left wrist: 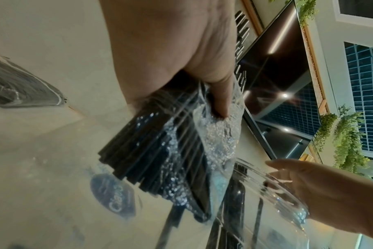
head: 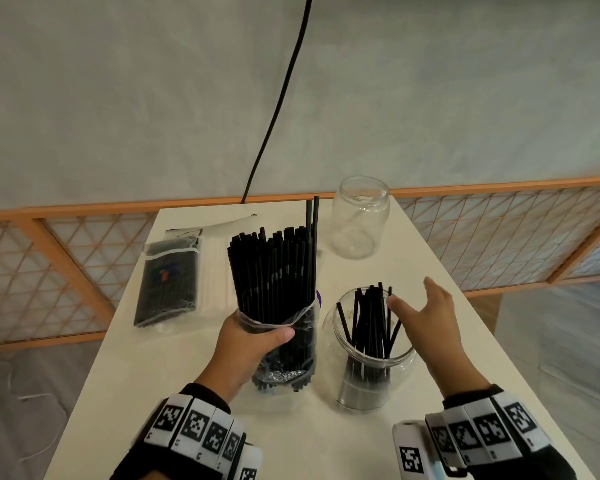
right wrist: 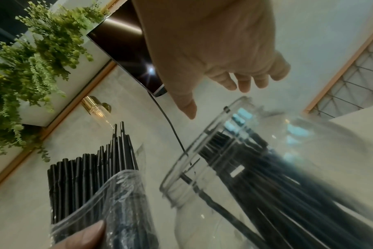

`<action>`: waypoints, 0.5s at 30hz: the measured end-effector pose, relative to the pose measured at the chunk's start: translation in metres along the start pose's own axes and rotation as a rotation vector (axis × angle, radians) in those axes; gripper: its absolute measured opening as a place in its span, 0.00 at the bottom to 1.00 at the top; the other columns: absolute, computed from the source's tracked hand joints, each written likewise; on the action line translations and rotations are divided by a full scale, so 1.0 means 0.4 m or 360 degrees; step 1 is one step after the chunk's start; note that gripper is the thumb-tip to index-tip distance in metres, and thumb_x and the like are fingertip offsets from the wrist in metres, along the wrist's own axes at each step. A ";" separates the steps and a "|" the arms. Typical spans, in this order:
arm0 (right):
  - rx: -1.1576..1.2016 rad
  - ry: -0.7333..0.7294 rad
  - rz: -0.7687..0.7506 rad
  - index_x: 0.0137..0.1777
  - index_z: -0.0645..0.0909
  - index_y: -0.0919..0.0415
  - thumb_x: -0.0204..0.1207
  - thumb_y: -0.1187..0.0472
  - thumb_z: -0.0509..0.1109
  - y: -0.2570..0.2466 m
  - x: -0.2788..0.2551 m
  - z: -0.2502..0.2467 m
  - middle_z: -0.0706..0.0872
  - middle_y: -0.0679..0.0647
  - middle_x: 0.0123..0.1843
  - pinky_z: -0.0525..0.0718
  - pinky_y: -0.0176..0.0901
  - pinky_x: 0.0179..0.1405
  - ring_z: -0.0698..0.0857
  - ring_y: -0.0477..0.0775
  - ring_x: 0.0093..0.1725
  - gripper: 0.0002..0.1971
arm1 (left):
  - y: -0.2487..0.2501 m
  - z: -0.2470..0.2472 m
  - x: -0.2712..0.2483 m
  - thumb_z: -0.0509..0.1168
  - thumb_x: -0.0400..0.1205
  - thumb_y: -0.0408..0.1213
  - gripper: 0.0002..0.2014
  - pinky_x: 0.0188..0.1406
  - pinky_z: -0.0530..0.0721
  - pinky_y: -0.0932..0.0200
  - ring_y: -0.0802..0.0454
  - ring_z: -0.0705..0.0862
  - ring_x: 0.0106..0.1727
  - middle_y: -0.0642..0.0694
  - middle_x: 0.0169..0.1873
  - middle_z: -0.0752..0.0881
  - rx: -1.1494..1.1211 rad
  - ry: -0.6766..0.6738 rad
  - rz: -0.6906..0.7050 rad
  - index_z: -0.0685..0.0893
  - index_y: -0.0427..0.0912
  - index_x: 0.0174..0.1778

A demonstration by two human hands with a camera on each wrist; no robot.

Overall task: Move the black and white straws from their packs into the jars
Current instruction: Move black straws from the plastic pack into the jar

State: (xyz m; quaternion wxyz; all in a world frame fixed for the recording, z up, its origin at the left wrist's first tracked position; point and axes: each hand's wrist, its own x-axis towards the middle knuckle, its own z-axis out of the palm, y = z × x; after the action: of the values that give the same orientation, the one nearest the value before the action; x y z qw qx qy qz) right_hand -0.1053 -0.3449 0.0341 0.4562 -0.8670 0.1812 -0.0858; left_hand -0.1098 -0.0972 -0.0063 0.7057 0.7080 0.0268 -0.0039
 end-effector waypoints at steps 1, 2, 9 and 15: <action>0.0034 0.0057 -0.0045 0.80 0.58 0.64 0.74 0.57 0.71 -0.006 -0.003 -0.004 0.62 0.59 0.79 0.62 0.46 0.73 0.62 0.56 0.78 0.37 | 0.000 -0.001 0.001 0.78 0.65 0.25 0.21 0.43 0.84 0.68 0.64 0.88 0.46 0.55 0.42 0.91 -0.0005 -0.0003 0.0003 0.86 0.50 0.49; 0.0057 0.0118 -0.0109 0.79 0.59 0.63 0.74 0.58 0.72 -0.017 -0.009 -0.006 0.63 0.59 0.78 0.62 0.45 0.72 0.63 0.55 0.77 0.36 | 0.000 -0.001 0.002 0.78 0.65 0.25 0.20 0.44 0.84 0.68 0.63 0.89 0.46 0.55 0.42 0.92 -0.0011 -0.0009 0.0006 0.86 0.50 0.49; 0.0392 -0.0506 -0.0456 0.68 0.75 0.54 0.71 0.58 0.74 -0.147 -0.064 0.025 0.82 0.46 0.55 0.78 0.26 0.46 0.83 0.44 0.52 0.24 | 0.022 0.006 -0.008 0.80 0.60 0.27 0.23 0.44 0.85 0.69 0.59 0.89 0.50 0.55 0.45 0.92 -0.0107 -0.0174 0.0070 0.86 0.48 0.50; 0.0587 -0.0653 -0.0434 0.60 0.72 0.50 0.69 0.61 0.76 -0.207 -0.076 0.079 0.82 0.48 0.48 0.81 0.30 0.36 0.83 0.43 0.43 0.22 | 0.036 -0.009 -0.010 0.80 0.56 0.34 0.28 0.47 0.85 0.66 0.55 0.88 0.53 0.50 0.49 0.91 -0.0197 -0.0184 0.0109 0.86 0.47 0.54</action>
State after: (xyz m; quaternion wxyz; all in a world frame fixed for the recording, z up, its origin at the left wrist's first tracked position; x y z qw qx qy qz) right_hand -0.1039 -0.2661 0.0847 0.6171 -0.7852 -0.0515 -0.0008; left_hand -0.1131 -0.0936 0.0082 0.7482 0.6621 -0.0379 -0.0190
